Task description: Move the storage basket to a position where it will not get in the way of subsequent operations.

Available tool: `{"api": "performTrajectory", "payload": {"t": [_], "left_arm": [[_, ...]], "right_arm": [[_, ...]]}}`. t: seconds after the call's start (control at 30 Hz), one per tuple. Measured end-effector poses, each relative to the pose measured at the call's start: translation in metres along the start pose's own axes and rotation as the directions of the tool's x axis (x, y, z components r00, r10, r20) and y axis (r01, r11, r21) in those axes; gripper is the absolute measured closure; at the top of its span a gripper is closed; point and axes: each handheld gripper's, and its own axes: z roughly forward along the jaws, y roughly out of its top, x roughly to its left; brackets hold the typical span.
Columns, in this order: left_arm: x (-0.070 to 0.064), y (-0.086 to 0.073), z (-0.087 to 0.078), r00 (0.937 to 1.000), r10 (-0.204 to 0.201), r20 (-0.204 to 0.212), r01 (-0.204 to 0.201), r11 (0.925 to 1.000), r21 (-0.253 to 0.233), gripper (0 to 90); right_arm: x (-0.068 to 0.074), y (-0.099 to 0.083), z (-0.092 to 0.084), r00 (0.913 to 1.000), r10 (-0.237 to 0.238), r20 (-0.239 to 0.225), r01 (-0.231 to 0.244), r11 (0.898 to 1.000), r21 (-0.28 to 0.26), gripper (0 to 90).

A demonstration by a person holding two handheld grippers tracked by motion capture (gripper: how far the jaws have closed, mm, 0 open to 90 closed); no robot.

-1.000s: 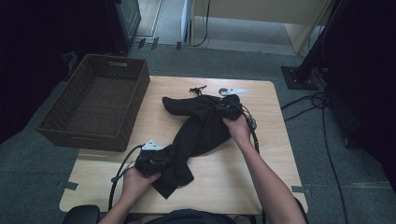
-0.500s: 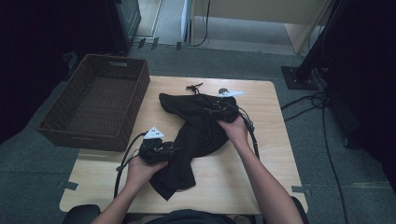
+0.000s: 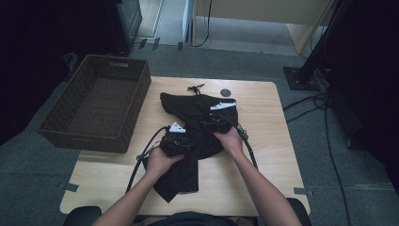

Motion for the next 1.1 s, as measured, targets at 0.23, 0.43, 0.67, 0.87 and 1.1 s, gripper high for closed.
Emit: {"api": "performTrajectory", "payload": {"t": [0.23, 0.43, 0.67, 0.87, 1.1], "left_arm": [[-0.003, -0.003, -0.001, 0.9994, 0.035, 0.003, -0.035, 0.9991, 0.022, 87.1], [-0.002, -0.016, -0.017, 0.9971, 0.052, 0.055, -0.055, 0.997, 0.054, 87.7], [0.0, -0.042, -0.044, 0.9967, 0.009, 0.08, -0.017, 0.9948, 0.101, 87.8], [0.002, -0.047, -0.058, 0.996, -0.045, 0.077, 0.041, 0.9976, 0.057, 84.0], [0.006, -0.037, -0.067, 0.996, -0.055, 0.07, 0.057, 0.998, -0.026, 59.7]], "right_arm": [[-0.007, 0.008, 0.007, 0.9978, 0.022, 0.063, -0.022, 1.0, -0.001, 81.5], [-0.023, 0.026, 0.017, 0.9931, 0.063, 0.099, -0.063, 0.998, -0.003, 83.1], [-0.037, 0.035, 0.032, 0.9881, 0.094, 0.122, -0.097, 0.995, 0.023, 83.0], [-0.047, 0.05, 0.048, 0.9898, 0.076, 0.12, -0.077, 0.997, 0.008, 74.2], [-0.032, 0.056, 0.028, 0.9937, 0.027, 0.109, -0.022, 0.999, -0.04, 60.3]]}}
